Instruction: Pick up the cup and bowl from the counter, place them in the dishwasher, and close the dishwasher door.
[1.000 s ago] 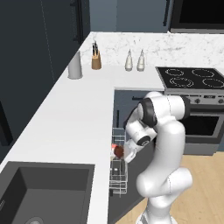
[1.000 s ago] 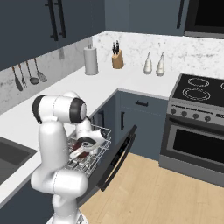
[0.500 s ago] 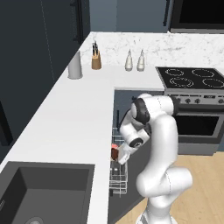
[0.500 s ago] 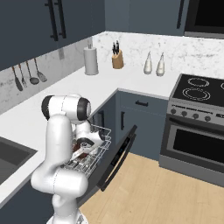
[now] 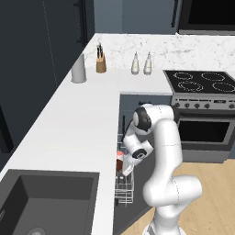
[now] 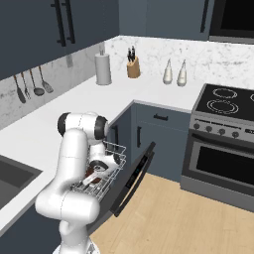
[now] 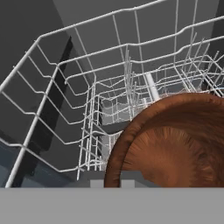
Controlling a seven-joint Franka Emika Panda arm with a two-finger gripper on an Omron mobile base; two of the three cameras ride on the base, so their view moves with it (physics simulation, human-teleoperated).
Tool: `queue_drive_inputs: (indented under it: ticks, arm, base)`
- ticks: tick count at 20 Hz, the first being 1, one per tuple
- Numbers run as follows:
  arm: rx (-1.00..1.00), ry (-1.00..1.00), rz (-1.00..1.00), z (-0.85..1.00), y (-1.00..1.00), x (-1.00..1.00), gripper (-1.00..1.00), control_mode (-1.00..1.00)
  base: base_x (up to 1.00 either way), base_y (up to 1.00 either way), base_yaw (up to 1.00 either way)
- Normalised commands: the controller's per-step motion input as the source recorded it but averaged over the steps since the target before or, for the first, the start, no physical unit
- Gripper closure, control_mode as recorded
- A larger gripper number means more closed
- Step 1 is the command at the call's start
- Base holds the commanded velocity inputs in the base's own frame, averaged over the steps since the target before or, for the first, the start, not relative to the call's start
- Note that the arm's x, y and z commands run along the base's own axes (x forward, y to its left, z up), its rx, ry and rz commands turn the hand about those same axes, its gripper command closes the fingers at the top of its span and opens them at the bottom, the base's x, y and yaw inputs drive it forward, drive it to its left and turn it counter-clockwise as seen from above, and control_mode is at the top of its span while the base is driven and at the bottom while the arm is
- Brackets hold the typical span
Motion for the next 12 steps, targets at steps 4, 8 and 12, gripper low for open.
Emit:
queue_drive_inputs:
  ticks: [4,8,12]
  arm:
    - [0.00,0.00,0.00,-0.47,0.00,0.35,1.00,-1.00]
    - [0.00,0.00,0.00,-0.45,0.01,0.38,1.00,-1.00]
    - [0.00,0.00,0.00,-0.56,0.00,0.21,1.00,-1.00]
  base:
    - [0.00,0.00,0.00]
    - [0.00,0.00,0.00]
    - [0.00,0.00,0.00]
